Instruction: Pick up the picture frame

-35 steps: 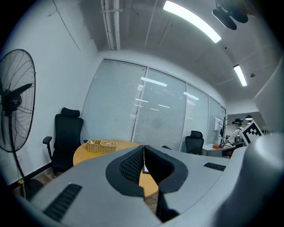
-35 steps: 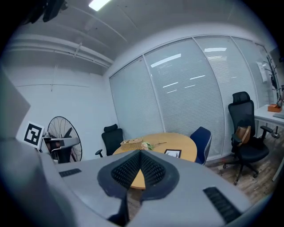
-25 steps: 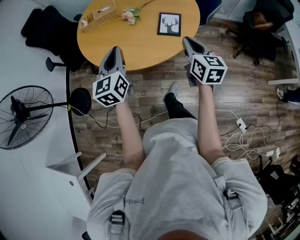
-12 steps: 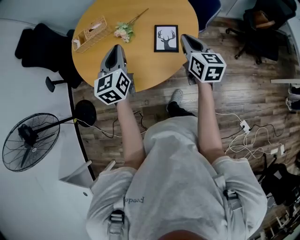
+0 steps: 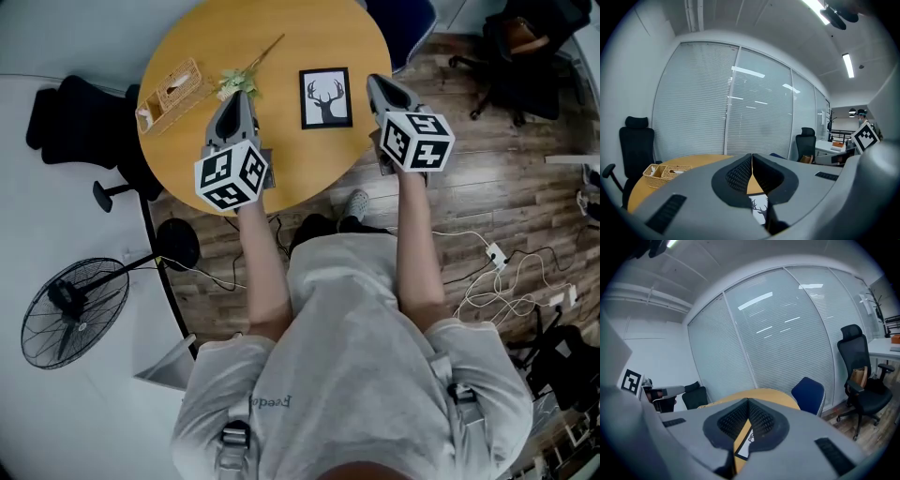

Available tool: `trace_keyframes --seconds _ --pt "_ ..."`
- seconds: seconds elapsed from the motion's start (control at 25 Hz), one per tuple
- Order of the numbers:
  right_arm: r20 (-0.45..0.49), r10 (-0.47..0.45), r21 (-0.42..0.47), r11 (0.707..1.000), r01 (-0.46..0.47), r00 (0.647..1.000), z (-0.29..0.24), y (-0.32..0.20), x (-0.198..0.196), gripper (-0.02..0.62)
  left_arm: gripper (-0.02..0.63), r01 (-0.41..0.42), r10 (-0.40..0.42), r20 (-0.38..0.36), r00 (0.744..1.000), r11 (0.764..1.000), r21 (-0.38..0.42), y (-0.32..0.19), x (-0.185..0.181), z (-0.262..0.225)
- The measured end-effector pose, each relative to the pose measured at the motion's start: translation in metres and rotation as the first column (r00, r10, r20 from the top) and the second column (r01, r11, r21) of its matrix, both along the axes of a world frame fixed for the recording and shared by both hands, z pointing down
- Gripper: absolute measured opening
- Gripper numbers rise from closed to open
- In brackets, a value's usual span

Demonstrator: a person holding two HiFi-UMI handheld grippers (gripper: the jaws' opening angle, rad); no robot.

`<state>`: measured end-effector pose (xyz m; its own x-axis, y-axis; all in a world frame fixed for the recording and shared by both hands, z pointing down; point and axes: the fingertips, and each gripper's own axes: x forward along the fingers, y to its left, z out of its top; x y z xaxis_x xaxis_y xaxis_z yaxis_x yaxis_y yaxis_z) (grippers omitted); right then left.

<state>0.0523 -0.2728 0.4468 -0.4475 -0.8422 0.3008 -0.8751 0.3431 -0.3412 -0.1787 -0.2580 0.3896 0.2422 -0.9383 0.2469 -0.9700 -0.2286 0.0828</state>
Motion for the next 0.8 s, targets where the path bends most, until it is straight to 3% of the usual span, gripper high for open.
trace_keyframes --seconds 0.24,0.52,0.8 --pt "-0.031 0.019 -0.013 1.0 -0.019 0.999 0.01 0.004 0.003 0.023 0.028 -0.001 0.001 -0.009 1.0 1.0 -0.009 -0.005 -0.001 0.008" --pt "-0.089 0.076 -0.01 0.997 -0.077 0.993 0.013 0.005 0.009 0.023 0.028 -0.063 0.062 -0.036 0.997 0.998 -0.017 -0.016 0.014 0.022" --pt "-0.147 0.117 0.016 0.993 -0.116 0.982 0.002 0.001 0.019 0.028 0.029 -0.13 0.135 -0.09 0.987 0.99 0.055 -0.028 0.025 0.007"
